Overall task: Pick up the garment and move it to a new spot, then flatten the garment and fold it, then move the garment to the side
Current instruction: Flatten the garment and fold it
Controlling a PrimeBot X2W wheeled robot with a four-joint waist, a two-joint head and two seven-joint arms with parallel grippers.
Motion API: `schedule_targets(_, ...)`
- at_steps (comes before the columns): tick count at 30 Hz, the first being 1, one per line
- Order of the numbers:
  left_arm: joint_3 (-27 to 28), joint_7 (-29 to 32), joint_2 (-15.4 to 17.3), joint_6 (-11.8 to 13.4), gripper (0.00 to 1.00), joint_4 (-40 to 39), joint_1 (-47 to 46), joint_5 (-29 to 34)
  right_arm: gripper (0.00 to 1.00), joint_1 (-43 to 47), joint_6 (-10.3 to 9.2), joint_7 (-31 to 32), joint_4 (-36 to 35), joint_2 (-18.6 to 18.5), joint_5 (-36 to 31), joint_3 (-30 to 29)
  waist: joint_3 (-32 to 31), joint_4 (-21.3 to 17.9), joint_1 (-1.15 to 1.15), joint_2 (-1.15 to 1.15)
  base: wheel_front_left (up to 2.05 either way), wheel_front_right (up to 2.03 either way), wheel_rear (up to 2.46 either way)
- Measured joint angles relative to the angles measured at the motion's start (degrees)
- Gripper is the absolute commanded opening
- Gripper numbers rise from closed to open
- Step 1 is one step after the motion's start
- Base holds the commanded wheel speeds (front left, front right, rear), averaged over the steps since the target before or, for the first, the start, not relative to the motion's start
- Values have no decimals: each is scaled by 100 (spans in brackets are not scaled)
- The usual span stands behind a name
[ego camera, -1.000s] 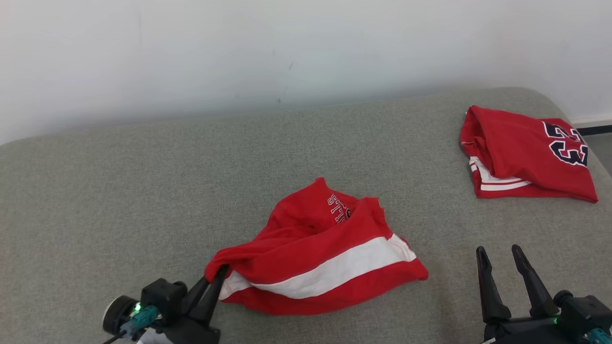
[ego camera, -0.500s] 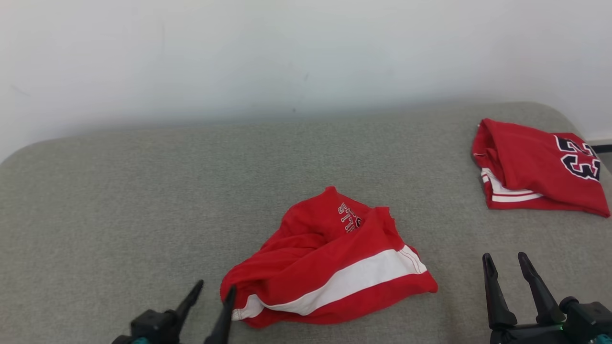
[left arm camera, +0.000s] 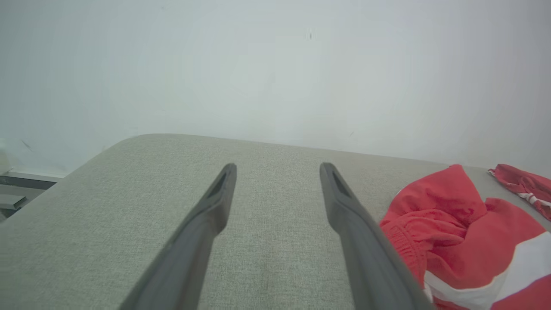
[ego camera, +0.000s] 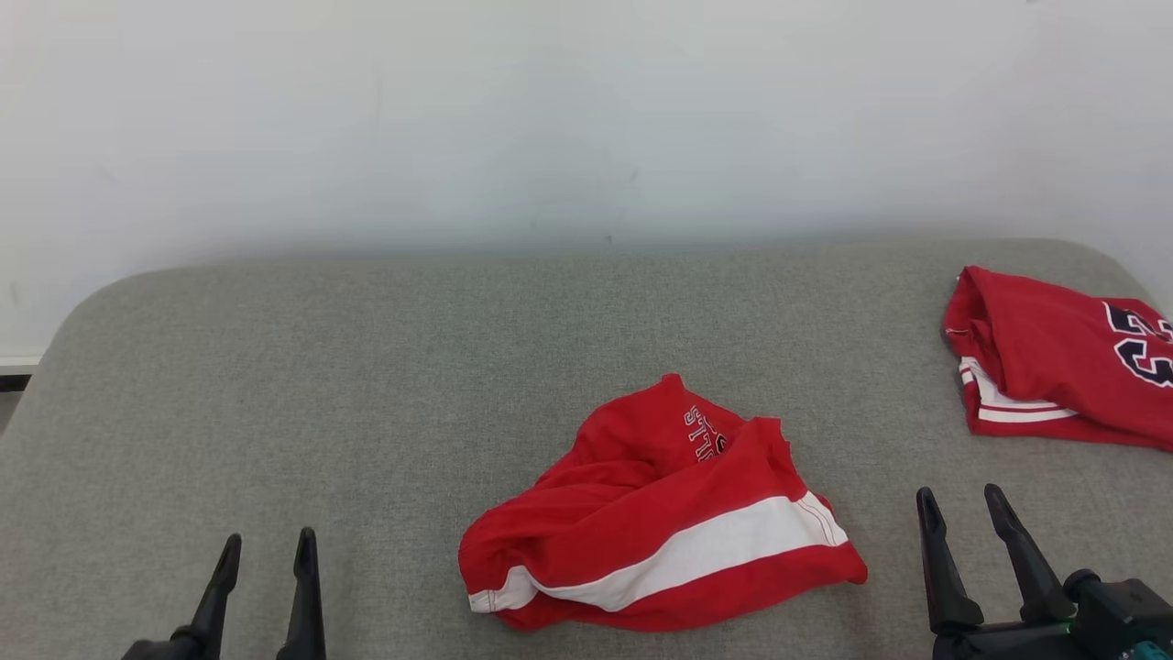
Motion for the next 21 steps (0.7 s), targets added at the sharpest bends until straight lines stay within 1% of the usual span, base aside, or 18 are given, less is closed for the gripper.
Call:
schedule_targets(5,158,0,-119,-19,100,-19,163,279,100,2,0,0,41,3,0,32,-51,17,0,0,0,0,0)
schedule_targets(9,204,0,-210,-109,100,24,211,438,100,16,0,0,82,15,-1,53,-81,10,0,0,0,0,0)
schedule_targets(14,234,0,-323,-168,100,87,214,521,100,25,0,1,99,55,-36,64,-106,-46,0,0,0,0,0)
schedule_targets(15,230,0,-335,-207,100,101,209,544,100,26,0,1,99,62,-59,65,-108,-62,0,0,0,0,0)
schedule_targets(21,254,0,-365,-260,100,175,149,662,100,28,0,19,71,87,-145,103,-116,-182,0,0,0,0,0)
